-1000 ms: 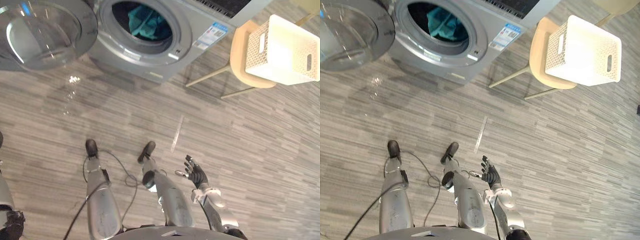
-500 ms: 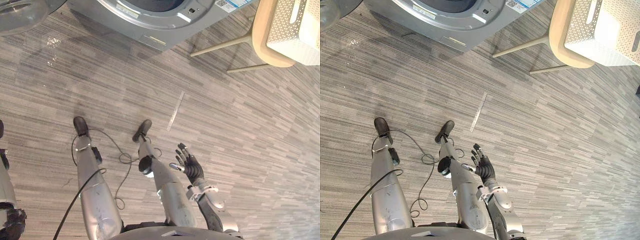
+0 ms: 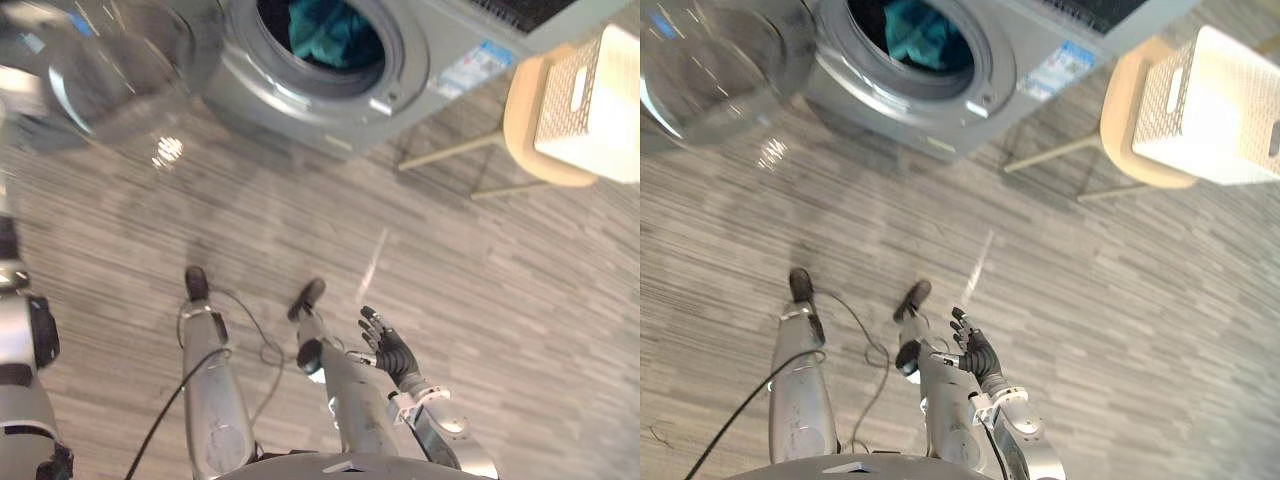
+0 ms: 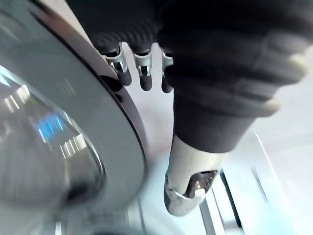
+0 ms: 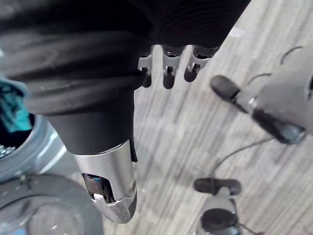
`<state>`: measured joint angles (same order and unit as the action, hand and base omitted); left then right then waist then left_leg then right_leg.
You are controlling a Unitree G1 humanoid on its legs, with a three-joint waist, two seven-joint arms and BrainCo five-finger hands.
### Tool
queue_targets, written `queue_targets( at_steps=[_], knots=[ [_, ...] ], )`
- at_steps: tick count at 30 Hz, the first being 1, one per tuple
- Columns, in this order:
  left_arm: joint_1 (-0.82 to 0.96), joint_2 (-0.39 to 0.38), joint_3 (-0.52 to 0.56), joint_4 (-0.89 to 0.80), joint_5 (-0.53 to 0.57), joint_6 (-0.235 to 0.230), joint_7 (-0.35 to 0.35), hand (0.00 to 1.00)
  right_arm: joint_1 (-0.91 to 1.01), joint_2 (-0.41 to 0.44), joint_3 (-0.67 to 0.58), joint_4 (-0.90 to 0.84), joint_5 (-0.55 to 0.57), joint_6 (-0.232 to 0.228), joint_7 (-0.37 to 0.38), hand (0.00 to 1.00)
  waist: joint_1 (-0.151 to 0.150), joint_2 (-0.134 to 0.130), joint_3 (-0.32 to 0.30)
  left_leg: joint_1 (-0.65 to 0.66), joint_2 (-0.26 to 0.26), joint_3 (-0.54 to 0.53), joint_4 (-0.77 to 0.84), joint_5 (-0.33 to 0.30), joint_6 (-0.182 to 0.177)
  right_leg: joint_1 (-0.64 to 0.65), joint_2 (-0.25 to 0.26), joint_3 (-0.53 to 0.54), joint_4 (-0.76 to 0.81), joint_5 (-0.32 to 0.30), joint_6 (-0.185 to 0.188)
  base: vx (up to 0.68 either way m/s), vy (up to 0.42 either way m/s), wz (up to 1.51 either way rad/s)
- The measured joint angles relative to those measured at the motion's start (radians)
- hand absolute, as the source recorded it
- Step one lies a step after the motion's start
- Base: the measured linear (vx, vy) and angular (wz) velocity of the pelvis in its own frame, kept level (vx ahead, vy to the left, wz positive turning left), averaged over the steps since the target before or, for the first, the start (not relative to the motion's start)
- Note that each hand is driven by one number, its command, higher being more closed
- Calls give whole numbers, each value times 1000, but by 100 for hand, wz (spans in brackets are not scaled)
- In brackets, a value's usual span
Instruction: Pick up the laundry basket with both hands and put the clothes into the washing machine.
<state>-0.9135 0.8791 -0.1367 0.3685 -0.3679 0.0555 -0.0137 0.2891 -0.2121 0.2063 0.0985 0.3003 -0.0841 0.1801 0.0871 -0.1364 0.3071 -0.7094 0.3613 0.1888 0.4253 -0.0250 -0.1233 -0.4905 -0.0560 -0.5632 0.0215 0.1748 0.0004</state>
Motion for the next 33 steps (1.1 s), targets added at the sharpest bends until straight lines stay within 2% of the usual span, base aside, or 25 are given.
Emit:
queue_targets(
  at_steps=[1,3,4,6,7,9,11,14,15,16,18,19,20,21,23,25,26,28,30,33],
  knots=[
    [89,-41,-274,-149,-134,-19,-71,0,0,-3,12,5,-29,-6,1,0,-14,24,-42,61,-31,31,-14,-11,18,28,-42,15,27,-11,15,105,244,9],
    [168,-122,-460,-235,-218,-27,-114,0,-14,-12,37,31,-33,-13,7,0,-41,44,-67,110,-54,57,-25,-24,31,50,-72,35,49,-20,28,65,212,-8],
    [238,-203,-605,-296,-290,-29,-146,0,-40,-14,63,81,-35,-24,9,0,-77,56,-77,150,-72,73,-31,-37,34,59,-95,60,72,-31,39,39,185,-23],
    [309,-274,-711,-359,-378,-28,-167,0,-83,-13,87,179,-55,-26,9,0,-124,57,-77,199,-95,98,-63,-46,26,64,-115,87,90,-43,45,10,102,-26],
    [330,-314,-753,-386,-423,-27,-170,0,-99,-13,91,251,-72,-24,9,0,-137,62,-78,233,-109,111,-92,-40,27,75,-122,99,90,-50,42,14,50,-15],
    [331,-370,-790,-399,-472,-27,-168,0,-107,-15,101,326,-74,-20,8,0,-143,82,-86,274,-121,114,-121,-26,20,102,-125,103,89,-50,43,34,12,2],
    [326,-470,-812,-399,-521,-27,-164,0,-114,-15,106,390,-112,-20,9,0,-151,121,-116,345,-139,117,-180,-2,23,151,-129,102,80,-54,50,48,10,12],
    [319,-534,-802,-406,-555,-28,-160,0,-115,-16,103,401,-137,-22,14,0,-150,171,-179,408,-165,134,-269,32,23,184,-131,103,42,-46,60,64,24,1],
    [319,-531,-789,-417,-552,-28,-159,0,-115,-15,101,403,-142,-22,15,0,-148,178,-188,421,-170,137,-288,40,23,193,-131,104,33,-43,61,88,28,-3],
    [329,-512,-735,-457,-547,-28,-152,0,-112,-13,88,412,-144,-22,17,0,-147,190,-196,450,-175,140,-315,51,24,214,-129,101,22,-41,64,63,19,-3],
    [406,-464,-560,-561,-508,-37,-130,0,-98,-6,54,428,-149,-22,18,0,-151,200,-204,491,-178,141,-344,59,20,250,-121,92,5,-37,67,70,7,0],
    [482,-448,-393,-631,-474,-52,-116,0,-81,6,28,434,-150,-23,21,0,-151,198,-208,516,-177,141,-355,60,19,276,-112,88,-11,-35,70,61,-8,3],
    [518,-451,-310,-651,-455,-70,-106,0,-72,11,15,435,-150,-25,23,0,-151,197,-213,525,-178,140,-362,61,17,286,-111,86,-18,-34,70,66,7,9],
    [577,-479,-118,-662,-408,-101,-78,0,-48,12,-3,455,-152,-29,33,0,-138,191,-244,528,-182,136,-377,67,14,295,-107,83,-37,-29,72,94,21,13],
    [623,-525,67,-656,-346,-117,-43,0,-36,17,-27,480,-178,-28,37,0,-123,186,-245,549,-187,130,-383,69,15,329,-105,77,-59,-22,75,84,26,14],
    [742,-631,361,-675,-159,-137,33,0,-18,48,-96,487,-203,-28,50,0,-115,185,-248,592,-199,126,-407,69,16,373,-108,70,-77,-20,78,66,45,12],
    [786,-663,438,-677,-84,-149,66,0,-15,57,-111,491,-224,-28,58,0,-109,183,-254,597,-203,126,-414,70,17,377,-110,69,-81,-20,78,41,41,8],
    [888,-698,522,-676,14,-154,100,0,-10,59,-124,494,-231,-21,63,0,-90,180,-255,602,-212,122,-426,73,21,383,-115,65,-88,-18,83,24,42,9],
    [981,-725,568,-628,119,-147,113,0,-7,71,-141,495,-235,-16,73,0,-74,175,-255,597,-219,122,-431,73,21,380,-118,68,-103,-11,90,19,48,3],
    [1006,-762,651,-400,240,-94,116,0,-16,80,-153,468,-267,16,91,0,-62,157,-245,563,-219,144,-426,68,14,329,-119,95,-103,2,88,-22,28,-23]
  ],
)
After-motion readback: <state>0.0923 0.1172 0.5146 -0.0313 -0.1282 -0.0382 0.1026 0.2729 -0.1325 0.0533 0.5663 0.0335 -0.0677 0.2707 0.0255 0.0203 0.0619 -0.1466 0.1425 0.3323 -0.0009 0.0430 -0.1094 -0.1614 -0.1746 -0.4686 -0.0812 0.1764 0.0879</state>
